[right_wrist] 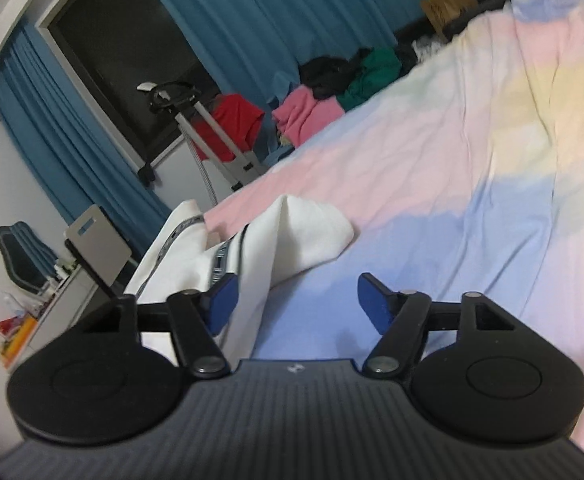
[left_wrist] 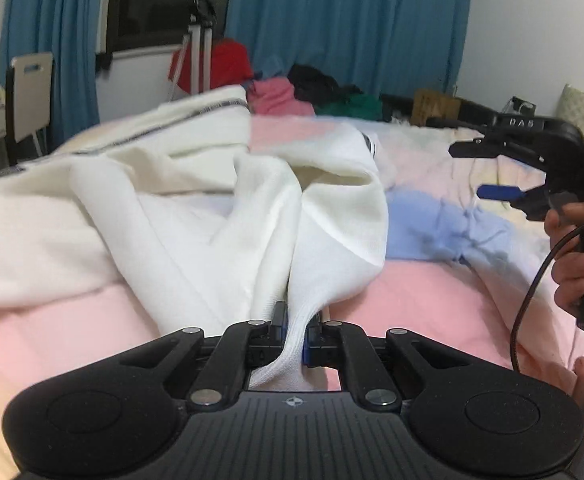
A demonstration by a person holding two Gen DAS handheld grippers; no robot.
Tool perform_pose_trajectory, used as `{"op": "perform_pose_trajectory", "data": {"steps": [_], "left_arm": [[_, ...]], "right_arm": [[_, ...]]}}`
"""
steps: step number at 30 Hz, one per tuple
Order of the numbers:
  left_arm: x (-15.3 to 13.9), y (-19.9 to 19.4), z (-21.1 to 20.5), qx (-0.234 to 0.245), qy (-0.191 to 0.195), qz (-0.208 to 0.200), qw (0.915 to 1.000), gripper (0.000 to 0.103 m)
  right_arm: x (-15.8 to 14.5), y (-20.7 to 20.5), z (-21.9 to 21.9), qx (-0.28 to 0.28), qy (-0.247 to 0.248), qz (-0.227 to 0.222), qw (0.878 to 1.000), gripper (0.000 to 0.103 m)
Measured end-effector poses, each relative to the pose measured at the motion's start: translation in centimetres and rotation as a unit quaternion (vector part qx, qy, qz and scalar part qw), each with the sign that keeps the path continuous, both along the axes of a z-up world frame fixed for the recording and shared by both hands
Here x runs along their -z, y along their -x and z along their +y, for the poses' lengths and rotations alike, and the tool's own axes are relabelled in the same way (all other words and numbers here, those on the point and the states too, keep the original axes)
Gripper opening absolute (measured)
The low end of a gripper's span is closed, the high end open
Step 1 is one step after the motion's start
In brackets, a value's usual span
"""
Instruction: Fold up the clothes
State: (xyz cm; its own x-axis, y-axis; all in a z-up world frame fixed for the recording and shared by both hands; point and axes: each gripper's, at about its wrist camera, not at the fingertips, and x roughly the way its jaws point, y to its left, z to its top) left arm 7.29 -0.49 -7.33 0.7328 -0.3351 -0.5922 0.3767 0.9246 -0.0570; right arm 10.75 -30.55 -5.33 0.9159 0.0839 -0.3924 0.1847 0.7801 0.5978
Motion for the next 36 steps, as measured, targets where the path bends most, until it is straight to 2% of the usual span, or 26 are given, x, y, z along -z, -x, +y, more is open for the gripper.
{"op": "perform_pose_trajectory", "data": {"steps": [3,7,10,12,14,16,19,25,26,27,28,29,31,32,36], "left_arm": [[-0.1,-0.1,-0.6,0.005,0.015,-0.01,0.9998,0.007],[0.9,-0.2,-0.5,0.003,0.034,-0.002,0.9994,0.007],[1.3,-0.5,-0.8,0.0,0.052,0.003,0.9986,0.007],[1.3,-0.9,-0.6,-0.004,0.064,0.012,0.9978,0.007],[1.3,-1.4,-0.2,-0.011,0.076,0.024,0.9968,0.007],[1.4,-1.9,0.1,-0.015,0.09,0.032,0.9953,0.007],[1.6,-2.5,0.4,-0.014,0.1,0.034,0.9943,0.007],[2.4,-4.1,1.1,-0.004,0.122,0.04,0.9918,0.007],[2.5,-4.4,1.1,-0.002,0.121,0.041,0.9918,0.007],[2.7,-4.7,1.1,-0.001,0.122,0.039,0.9918,0.007],[2.9,-5.0,1.1,0.0,0.123,0.036,0.9917,0.007],[3.0,-5.3,1.1,0.002,0.124,0.034,0.9917,0.007],[3.3,-5.7,1.0,0.005,0.123,0.026,0.992,0.007],[3.3,-5.8,0.9,0.007,0.123,0.021,0.9921,0.007],[3.1,-6.0,1.0,0.007,0.124,0.013,0.9922,0.007]], "right_arm": [[-0.3,0.1,1.0,-0.029,0.012,-0.001,1.0,0.058],[-1.2,-0.5,3.2,-0.059,0.068,-0.003,0.996,0.059],[-2.6,-2.8,5.0,-0.082,0.101,0.007,0.991,0.061],[-3.8,-4.7,6.5,-0.097,0.127,0.002,0.987,0.068],[-4.9,-7.0,8.4,-0.116,0.163,-0.003,0.98,0.068],[-5.6,-9.9,10.7,-0.136,0.201,0.002,0.97,0.068],[-5.6,-14.9,14.3,-0.171,0.256,0.041,0.951,0.066],[-2.6,-22.0,20.1,-0.221,0.372,0.135,0.891,0.065],[-1.9,-22.7,20.5,-0.222,0.382,0.148,0.885,0.065],[-1.3,-23.3,20.8,-0.223,0.393,0.162,0.878,0.062],[-0.7,-23.9,21.1,-0.222,0.405,0.171,0.87,0.048],[-0.3,-24.1,21.3,-0.218,0.423,0.172,0.862,0.027],[0.1,-24.4,21.2,-0.212,0.448,0.173,0.851,0.011],[-0.2,-24.6,20.7,-0.206,0.444,0.171,0.855,0.009],[-3.3,-23.5,17.2,-0.155,0.383,0.129,0.901,0.007]]}}
